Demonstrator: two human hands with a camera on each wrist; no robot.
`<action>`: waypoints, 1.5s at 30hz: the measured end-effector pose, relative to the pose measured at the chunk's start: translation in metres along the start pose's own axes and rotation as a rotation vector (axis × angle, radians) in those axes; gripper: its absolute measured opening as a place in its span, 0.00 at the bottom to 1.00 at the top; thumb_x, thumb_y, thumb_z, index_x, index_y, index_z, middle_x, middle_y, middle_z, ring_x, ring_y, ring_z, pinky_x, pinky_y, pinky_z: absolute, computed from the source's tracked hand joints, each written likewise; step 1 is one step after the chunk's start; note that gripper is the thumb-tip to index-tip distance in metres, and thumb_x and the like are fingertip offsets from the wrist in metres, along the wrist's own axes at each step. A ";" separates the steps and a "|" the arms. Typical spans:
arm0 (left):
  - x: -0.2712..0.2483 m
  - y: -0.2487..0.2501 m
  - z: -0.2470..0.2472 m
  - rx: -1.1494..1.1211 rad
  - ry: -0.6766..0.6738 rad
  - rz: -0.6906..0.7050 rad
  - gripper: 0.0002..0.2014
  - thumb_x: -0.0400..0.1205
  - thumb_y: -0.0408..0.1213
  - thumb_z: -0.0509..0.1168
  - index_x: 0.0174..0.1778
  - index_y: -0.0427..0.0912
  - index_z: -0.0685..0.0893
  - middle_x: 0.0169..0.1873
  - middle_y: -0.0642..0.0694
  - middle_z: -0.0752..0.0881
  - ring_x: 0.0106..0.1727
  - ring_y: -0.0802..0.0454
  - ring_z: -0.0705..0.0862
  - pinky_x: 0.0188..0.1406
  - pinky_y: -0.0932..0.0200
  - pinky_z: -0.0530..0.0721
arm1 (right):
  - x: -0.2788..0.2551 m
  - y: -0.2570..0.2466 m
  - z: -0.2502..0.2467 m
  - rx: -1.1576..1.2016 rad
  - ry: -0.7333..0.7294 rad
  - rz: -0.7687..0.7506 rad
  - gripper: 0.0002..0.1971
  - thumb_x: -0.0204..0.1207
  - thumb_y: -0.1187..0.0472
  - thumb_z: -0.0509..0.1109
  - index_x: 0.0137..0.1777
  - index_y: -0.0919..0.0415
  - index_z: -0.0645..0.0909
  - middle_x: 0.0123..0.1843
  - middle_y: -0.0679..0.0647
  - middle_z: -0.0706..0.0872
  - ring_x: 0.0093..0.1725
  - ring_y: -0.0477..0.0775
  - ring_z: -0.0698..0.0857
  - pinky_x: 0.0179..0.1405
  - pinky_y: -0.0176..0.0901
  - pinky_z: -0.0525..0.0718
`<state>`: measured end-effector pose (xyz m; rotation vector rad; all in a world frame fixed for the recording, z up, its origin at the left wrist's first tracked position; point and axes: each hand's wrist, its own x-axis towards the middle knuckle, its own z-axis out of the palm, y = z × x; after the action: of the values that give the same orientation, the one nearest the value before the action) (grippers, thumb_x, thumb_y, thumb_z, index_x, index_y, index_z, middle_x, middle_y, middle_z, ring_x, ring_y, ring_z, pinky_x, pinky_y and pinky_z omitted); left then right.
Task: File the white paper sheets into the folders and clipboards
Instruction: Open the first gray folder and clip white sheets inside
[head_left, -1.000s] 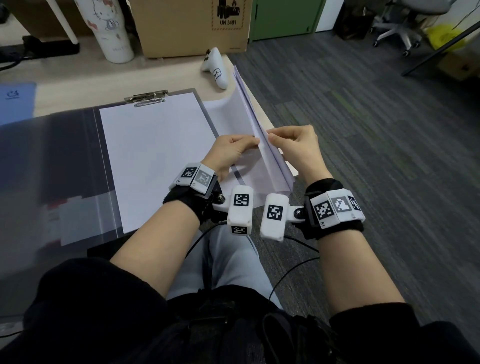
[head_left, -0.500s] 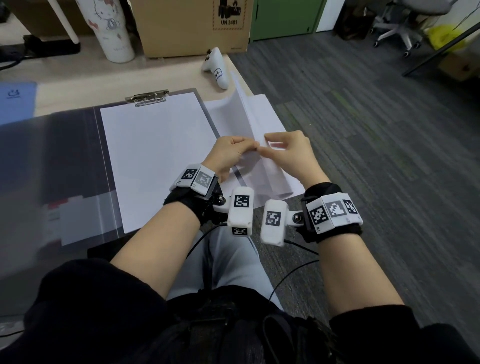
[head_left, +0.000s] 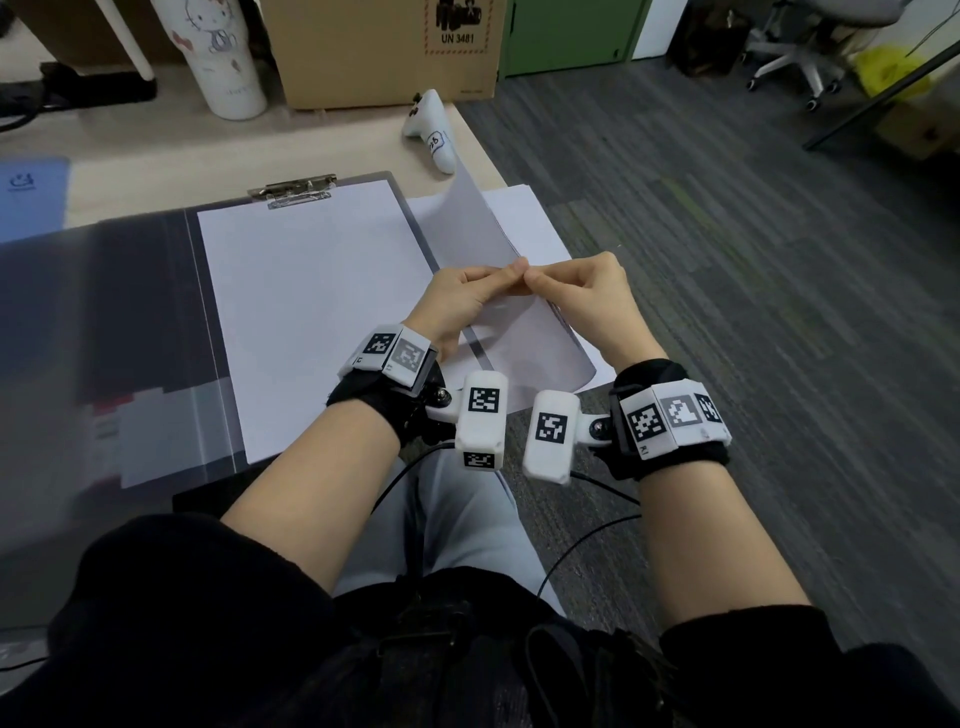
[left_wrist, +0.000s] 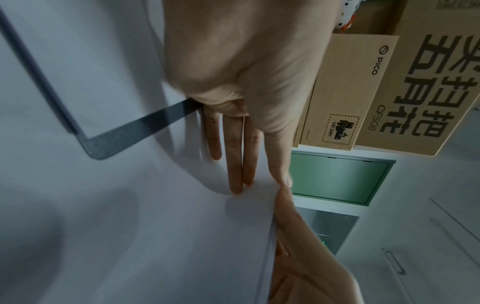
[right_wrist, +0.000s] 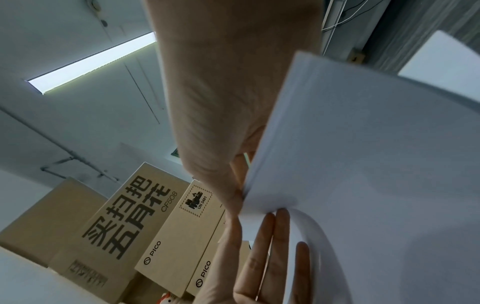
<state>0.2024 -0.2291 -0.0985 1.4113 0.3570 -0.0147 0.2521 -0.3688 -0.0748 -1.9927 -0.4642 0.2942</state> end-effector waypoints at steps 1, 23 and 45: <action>0.000 0.000 0.000 -0.004 0.000 0.000 0.12 0.78 0.48 0.69 0.45 0.43 0.91 0.44 0.51 0.93 0.55 0.59 0.88 0.71 0.59 0.76 | 0.000 -0.001 0.000 0.014 0.000 0.006 0.11 0.76 0.58 0.69 0.49 0.61 0.91 0.45 0.56 0.93 0.53 0.50 0.90 0.56 0.45 0.84; 0.003 -0.001 0.002 0.013 0.092 0.002 0.06 0.75 0.41 0.73 0.39 0.42 0.91 0.37 0.48 0.92 0.49 0.53 0.89 0.60 0.60 0.82 | 0.001 -0.004 0.001 0.022 0.068 -0.009 0.12 0.74 0.61 0.69 0.43 0.71 0.90 0.36 0.61 0.89 0.36 0.51 0.81 0.38 0.47 0.82; -0.005 0.010 0.002 0.043 0.150 0.076 0.10 0.79 0.33 0.69 0.38 0.28 0.85 0.31 0.40 0.83 0.36 0.48 0.80 0.40 0.57 0.79 | -0.008 -0.015 0.003 -0.239 -0.151 0.060 0.40 0.70 0.54 0.77 0.80 0.59 0.64 0.78 0.55 0.72 0.77 0.52 0.71 0.69 0.39 0.71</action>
<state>0.2005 -0.2301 -0.0878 1.4715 0.4286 0.1476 0.2408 -0.3636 -0.0632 -2.2297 -0.5574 0.4461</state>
